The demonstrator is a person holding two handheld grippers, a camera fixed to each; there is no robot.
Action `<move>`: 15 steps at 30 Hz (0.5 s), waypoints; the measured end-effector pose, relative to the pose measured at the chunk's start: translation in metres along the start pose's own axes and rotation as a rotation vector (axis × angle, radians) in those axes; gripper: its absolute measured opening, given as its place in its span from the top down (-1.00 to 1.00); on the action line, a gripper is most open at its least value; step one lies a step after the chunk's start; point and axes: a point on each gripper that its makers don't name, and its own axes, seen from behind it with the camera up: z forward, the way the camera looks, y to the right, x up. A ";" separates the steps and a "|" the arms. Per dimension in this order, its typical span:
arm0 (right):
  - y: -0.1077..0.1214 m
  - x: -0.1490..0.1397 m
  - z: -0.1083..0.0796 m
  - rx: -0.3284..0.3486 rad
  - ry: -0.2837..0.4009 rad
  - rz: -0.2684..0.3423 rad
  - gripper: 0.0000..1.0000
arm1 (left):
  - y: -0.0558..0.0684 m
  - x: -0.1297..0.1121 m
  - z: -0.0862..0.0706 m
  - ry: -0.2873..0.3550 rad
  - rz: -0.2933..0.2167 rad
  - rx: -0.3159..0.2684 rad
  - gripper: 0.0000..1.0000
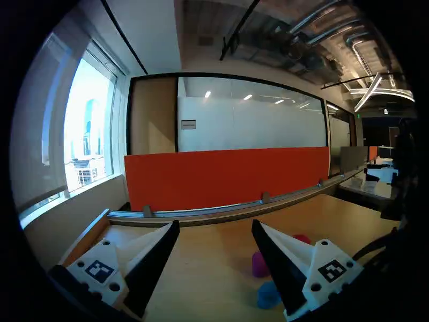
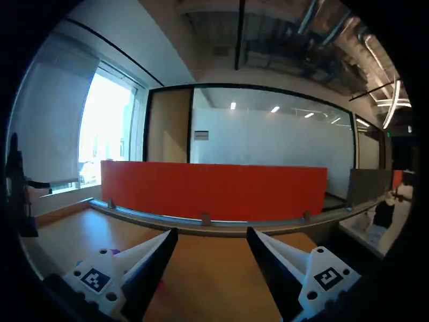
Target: Pour water
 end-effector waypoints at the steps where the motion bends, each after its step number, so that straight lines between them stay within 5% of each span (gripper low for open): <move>1: -0.003 0.001 0.000 0.019 0.003 0.003 -0.98 | 0.003 0.001 0.000 0.001 -0.007 -0.014 -1.00; 15: -0.060 0.019 -0.010 0.320 0.026 -0.002 -0.98 | 0.040 0.028 -0.002 0.051 -0.037 -0.229 -1.00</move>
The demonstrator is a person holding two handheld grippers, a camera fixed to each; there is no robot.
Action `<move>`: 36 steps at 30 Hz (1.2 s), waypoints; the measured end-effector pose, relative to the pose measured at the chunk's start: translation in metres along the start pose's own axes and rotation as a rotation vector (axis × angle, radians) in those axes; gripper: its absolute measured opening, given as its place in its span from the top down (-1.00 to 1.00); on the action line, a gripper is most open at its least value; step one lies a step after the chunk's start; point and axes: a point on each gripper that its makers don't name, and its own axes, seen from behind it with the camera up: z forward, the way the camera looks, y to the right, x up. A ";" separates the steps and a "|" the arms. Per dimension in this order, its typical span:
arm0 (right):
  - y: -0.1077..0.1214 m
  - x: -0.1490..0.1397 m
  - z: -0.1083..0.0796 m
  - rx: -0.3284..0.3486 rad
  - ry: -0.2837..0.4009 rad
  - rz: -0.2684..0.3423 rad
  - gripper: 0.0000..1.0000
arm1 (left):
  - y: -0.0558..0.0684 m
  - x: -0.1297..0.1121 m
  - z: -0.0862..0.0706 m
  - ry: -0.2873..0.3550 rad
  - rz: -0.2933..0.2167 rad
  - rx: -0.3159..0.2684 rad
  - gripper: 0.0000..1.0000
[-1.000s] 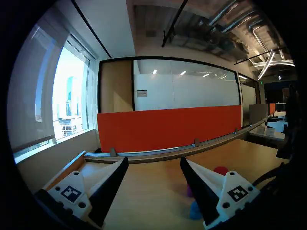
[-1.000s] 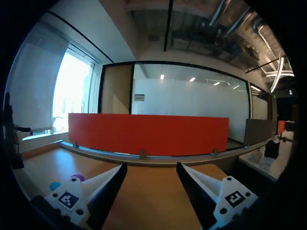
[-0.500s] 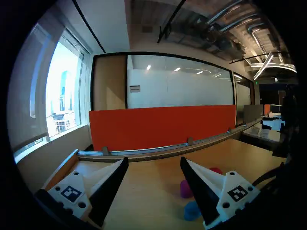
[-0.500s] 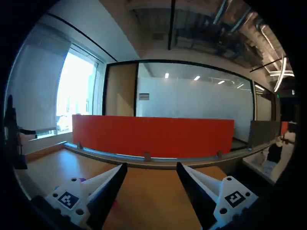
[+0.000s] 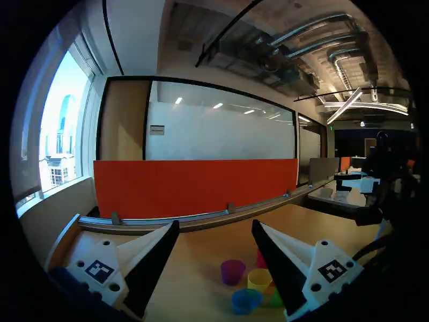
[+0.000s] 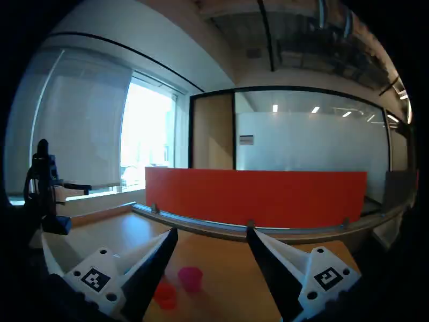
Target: Pour water
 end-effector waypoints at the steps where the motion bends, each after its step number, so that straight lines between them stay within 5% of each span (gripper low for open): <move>1: -0.005 0.001 0.001 0.018 -0.001 -0.004 -0.98 | 0.002 0.000 0.001 0.000 -0.001 -0.011 -1.00; 9: -0.025 0.003 0.007 0.098 -0.019 -0.022 -0.99 | 0.015 -0.004 0.006 -0.016 -0.015 -0.083 -1.00; 21: -0.063 -0.017 0.007 0.265 -0.112 -0.049 -0.98 | 0.023 -0.029 0.010 -0.123 0.077 -0.163 -1.00; 36: -0.085 -0.032 0.002 0.375 -0.203 -0.186 -0.99 | 0.023 -0.049 0.012 -0.206 0.118 -0.225 -1.00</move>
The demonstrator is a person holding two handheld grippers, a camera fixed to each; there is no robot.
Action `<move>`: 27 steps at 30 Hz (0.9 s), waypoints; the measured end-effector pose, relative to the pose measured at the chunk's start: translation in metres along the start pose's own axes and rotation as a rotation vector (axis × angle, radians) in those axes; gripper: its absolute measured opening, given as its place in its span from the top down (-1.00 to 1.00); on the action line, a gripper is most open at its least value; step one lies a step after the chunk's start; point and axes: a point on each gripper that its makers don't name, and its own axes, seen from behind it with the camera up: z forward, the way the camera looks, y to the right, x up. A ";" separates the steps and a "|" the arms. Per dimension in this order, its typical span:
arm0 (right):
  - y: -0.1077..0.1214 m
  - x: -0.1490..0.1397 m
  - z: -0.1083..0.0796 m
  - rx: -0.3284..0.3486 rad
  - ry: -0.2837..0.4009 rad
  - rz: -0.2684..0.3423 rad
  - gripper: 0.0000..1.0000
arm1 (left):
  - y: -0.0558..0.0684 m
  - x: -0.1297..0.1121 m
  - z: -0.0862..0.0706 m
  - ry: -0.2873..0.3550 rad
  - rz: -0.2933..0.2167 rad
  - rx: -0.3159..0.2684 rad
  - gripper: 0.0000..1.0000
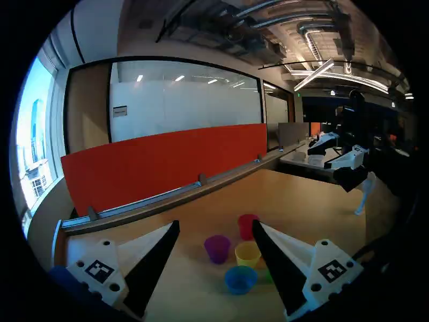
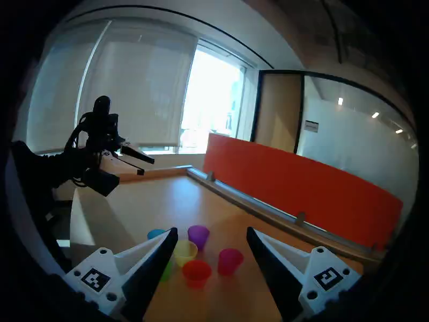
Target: Pour water
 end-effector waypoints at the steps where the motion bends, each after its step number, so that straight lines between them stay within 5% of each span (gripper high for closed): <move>1: -0.002 -0.001 0.000 0.006 -0.003 -0.001 -0.99 | 0.001 -0.003 0.001 -0.009 0.005 -0.005 -1.00; 27: -0.039 -0.076 0.022 0.121 -0.143 -0.012 -0.99 | 0.021 -0.075 0.024 -0.168 0.041 -0.091 -1.00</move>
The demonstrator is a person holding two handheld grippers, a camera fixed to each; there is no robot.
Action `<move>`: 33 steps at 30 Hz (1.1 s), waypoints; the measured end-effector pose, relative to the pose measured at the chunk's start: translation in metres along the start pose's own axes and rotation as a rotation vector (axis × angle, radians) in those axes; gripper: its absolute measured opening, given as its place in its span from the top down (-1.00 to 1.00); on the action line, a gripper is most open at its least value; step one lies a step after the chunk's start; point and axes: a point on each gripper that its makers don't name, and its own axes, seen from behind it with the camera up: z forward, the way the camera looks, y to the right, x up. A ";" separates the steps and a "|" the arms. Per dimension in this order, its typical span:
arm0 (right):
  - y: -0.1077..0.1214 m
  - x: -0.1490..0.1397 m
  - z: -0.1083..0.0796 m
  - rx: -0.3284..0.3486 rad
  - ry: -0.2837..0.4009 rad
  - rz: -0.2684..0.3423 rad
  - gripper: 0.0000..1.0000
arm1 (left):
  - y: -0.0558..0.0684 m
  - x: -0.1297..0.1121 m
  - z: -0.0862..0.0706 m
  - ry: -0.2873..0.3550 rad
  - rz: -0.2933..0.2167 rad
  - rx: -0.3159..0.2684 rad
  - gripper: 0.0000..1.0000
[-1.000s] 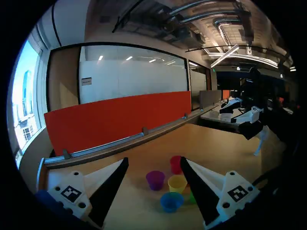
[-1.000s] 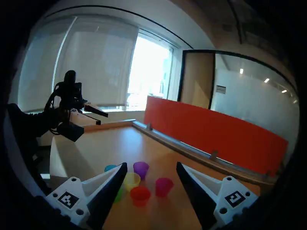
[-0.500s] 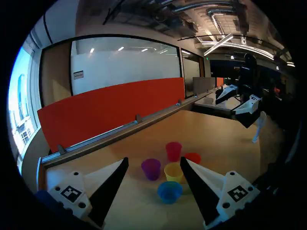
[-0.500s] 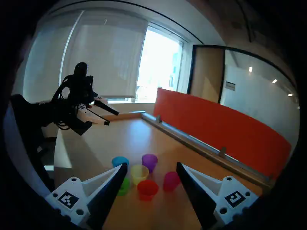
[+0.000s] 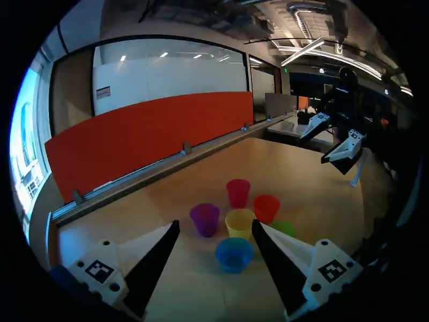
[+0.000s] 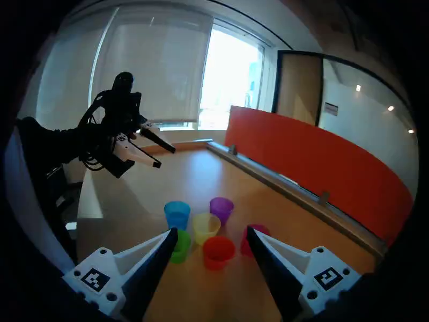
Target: Pour water
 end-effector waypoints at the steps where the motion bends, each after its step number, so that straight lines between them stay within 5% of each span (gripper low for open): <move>1: -0.001 -0.003 0.001 0.004 -0.004 0.001 -0.99 | 0.000 -0.003 0.002 -0.005 -0.001 -0.003 -1.00; 33: -0.027 -0.087 0.047 0.051 -0.126 -0.021 -0.99 | 0.034 -0.091 0.031 -0.179 0.061 -0.134 -1.00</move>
